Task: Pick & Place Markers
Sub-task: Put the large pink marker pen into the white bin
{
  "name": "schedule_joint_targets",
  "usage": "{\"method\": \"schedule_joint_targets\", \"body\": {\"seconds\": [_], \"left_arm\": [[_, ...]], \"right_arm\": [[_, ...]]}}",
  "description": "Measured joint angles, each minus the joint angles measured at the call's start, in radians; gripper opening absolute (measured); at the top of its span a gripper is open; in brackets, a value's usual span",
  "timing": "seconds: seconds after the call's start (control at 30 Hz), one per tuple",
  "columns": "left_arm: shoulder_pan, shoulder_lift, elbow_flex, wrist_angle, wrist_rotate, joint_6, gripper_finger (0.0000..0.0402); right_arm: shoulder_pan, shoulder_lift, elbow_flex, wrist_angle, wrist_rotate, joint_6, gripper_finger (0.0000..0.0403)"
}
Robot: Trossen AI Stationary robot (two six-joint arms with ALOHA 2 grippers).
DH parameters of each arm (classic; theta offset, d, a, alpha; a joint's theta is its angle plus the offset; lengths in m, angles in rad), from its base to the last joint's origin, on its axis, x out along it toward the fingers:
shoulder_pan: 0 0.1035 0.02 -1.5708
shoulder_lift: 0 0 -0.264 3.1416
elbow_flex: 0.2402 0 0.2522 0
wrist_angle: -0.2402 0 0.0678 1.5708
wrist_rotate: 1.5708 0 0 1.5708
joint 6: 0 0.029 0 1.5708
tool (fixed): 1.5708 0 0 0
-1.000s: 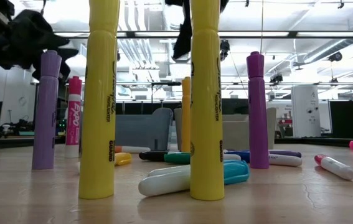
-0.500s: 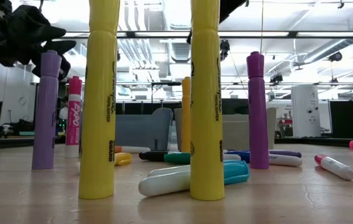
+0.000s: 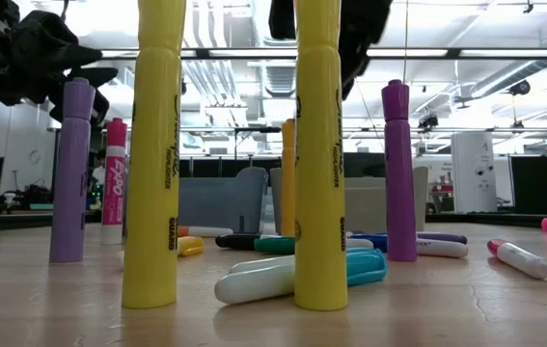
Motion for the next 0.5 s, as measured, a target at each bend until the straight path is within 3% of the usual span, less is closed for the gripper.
{"method": "schedule_joint_targets", "body": {"seconds": [0.5], "left_arm": [[0.0,0.0,-0.003,0.001,0.0,0.002,0.0105]], "right_arm": [[0.001,0.005,-0.067,0.127,-0.049,0.006,0.0249]]}}
